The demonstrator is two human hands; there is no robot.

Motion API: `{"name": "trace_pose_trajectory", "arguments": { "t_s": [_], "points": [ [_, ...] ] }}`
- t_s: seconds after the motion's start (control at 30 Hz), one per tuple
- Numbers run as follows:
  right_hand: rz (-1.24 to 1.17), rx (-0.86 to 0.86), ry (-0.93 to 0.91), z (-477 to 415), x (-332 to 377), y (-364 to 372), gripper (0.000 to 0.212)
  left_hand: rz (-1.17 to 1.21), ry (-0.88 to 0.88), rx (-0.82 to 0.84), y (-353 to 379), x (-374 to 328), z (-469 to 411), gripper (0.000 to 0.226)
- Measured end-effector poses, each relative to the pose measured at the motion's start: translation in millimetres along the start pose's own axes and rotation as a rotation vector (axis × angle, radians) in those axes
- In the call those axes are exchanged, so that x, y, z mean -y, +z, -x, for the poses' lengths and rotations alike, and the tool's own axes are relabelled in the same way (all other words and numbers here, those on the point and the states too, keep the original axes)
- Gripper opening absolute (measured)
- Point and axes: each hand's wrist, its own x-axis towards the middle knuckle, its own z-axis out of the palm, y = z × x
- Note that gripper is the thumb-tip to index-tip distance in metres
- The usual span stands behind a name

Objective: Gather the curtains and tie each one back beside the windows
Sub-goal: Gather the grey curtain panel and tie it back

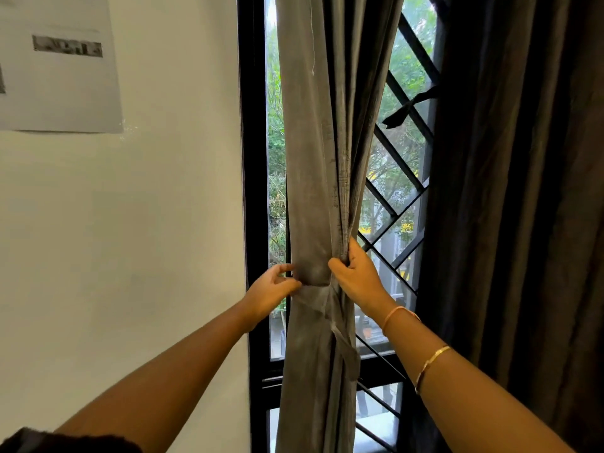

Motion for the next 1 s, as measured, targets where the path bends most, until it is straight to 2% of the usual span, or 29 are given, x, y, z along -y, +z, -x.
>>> {"name": "trace_pose_trajectory", "arguments": {
  "t_s": [0.07, 0.13, 0.2, 0.3, 0.43, 0.5, 0.57, 0.67, 0.73, 0.8, 0.9, 0.97, 1.0],
  "points": [
    [-0.019, -0.007, 0.01, 1, 0, 2, 0.046, 0.018, 0.064, 0.048, 7, 1, 0, 0.084],
    [-0.044, 0.002, 0.019, 3, -2, 4, 0.046, -0.101, 0.123, 0.083, 18, 0, 1, 0.12],
    [-0.085, 0.02, 0.028, 4, -3, 8, 0.045, -0.144, 0.17, 0.086, 27, -2, 1, 0.133],
    [-0.119, 0.038, 0.034, 6, -1, 11, 0.043, -0.089, 0.245, 0.066, 34, -3, -5, 0.113],
    [-0.194, 0.117, 0.087, 5, 4, 6, 0.034, -0.071, 0.201, 0.087, 38, -9, -6, 0.098],
    [-0.232, 0.19, 0.132, 4, 6, -1, 0.025, -0.049, 0.22, 0.105, 42, -12, -5, 0.072],
    [-0.352, 0.257, 0.197, 5, 6, -9, 0.026, 0.007, 0.224, 0.116, 46, -14, -2, 0.05],
    [-0.65, 0.346, 0.3, 7, 3, -21, 0.031, 0.07, 0.173, 0.115, 51, -14, 3, 0.033],
    [-0.763, 0.384, 0.334, 12, 0, -29, 0.034, 0.114, 0.126, 0.111, 53, -14, 6, 0.028],
    [-0.788, 0.336, 0.376, 14, -4, -35, 0.029, 0.148, 0.08, 0.118, 53, -14, 8, 0.028],
    [-0.781, 0.035, 0.426, 15, -11, -42, 0.02, 0.181, 0.016, 0.133, 50, -12, 7, 0.023],
    [-0.667, -0.129, 0.423, 16, -18, -46, 0.012, 0.22, -0.022, 0.119, 47, -11, 6, 0.017],
    [-0.569, -0.111, 0.443, 18, -21, -47, 0.009, 0.232, -0.029, 0.117, 46, -10, 7, 0.017]
  ]
}}
